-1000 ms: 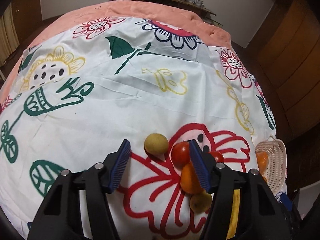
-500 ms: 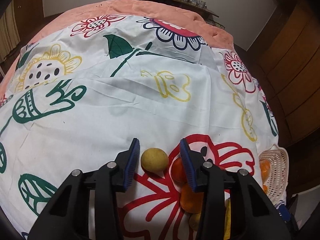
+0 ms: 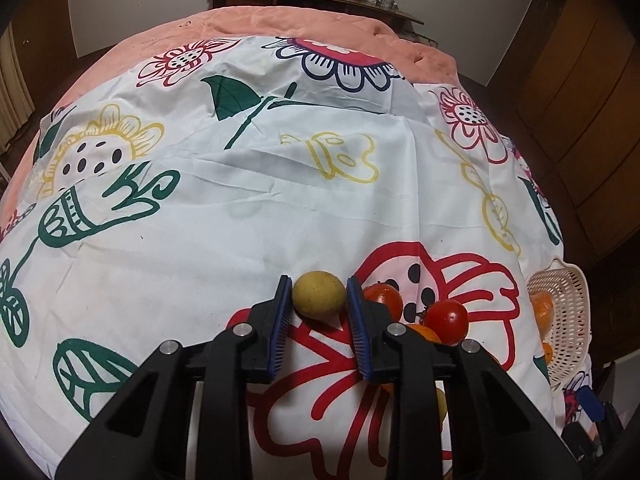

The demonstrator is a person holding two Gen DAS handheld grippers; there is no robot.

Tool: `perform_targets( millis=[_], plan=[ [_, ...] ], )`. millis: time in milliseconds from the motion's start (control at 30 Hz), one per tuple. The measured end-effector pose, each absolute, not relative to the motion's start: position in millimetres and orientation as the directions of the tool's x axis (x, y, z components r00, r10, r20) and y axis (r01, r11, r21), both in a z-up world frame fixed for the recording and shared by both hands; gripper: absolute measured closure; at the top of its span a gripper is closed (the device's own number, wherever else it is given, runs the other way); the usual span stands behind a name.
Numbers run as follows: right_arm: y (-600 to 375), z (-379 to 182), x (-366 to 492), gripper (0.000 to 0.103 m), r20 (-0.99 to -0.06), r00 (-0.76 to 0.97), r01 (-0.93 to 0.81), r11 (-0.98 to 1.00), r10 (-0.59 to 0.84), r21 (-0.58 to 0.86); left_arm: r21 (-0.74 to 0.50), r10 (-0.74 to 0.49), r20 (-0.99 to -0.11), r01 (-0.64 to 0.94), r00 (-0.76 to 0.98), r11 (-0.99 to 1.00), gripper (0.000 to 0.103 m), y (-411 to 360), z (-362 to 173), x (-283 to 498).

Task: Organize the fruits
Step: 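Grasp a small yellow round fruit from the pile with the left tool, then grasp the banana with the right tool while the left tool holds the yellow fruit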

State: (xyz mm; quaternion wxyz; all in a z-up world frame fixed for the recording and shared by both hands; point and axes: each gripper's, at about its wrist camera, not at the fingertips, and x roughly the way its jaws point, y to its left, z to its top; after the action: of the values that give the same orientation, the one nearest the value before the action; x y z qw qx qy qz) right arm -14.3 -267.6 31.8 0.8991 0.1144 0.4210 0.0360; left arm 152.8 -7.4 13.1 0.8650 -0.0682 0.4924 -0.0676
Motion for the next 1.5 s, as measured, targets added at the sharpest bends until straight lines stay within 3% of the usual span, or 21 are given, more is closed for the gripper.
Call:
perform_targets(
  millis=[367,433,467,700,900,1233,1400,1500],
  plan=[
    [-219,40,-9,0.030,-0.766,0.603,-0.086,0.972,0.224,0.217,-0.215,-0.208,-0.791,0.057,0.575,0.975,0.074,14,39,136],
    [-209,37,-5,0.027,-0.777,0.571,-0.111,0.963,0.265,0.247,-0.214,-0.210,-0.782,0.062,0.586,0.975,0.074,18,45,132],
    [-204,36,-4,0.021,-0.782,0.558,-0.121,0.959,0.278,0.255,-0.215,-0.213,-0.774,0.067,0.596,0.974,0.074,20,50,128],
    [-171,41,4,0.020,-0.797,0.509,-0.170,0.945,0.326,0.279,-0.245,-0.249,-0.738,0.094,0.627,0.965,0.074,32,63,111],
    [-150,34,32,0.021,-0.832,0.498,-0.122,0.970,0.243,0.210,-0.274,-0.270,-0.711,0.098,0.649,0.957,0.074,46,65,97],
    [-116,20,52,0.047,-0.853,0.522,-0.143,0.983,-0.022,-0.113,-0.317,-0.297,-0.704,0.089,0.645,0.944,0.074,65,55,90],
    [-119,25,45,0.065,-0.848,0.530,-0.171,0.981,0.009,-0.096,-0.326,-0.303,-0.703,0.087,0.644,0.941,0.074,68,53,87],
    [-129,31,41,0.067,-0.840,0.540,-0.162,0.986,0.054,-0.042,-0.326,-0.304,-0.703,0.088,0.643,0.941,0.074,68,53,86]
  ],
)
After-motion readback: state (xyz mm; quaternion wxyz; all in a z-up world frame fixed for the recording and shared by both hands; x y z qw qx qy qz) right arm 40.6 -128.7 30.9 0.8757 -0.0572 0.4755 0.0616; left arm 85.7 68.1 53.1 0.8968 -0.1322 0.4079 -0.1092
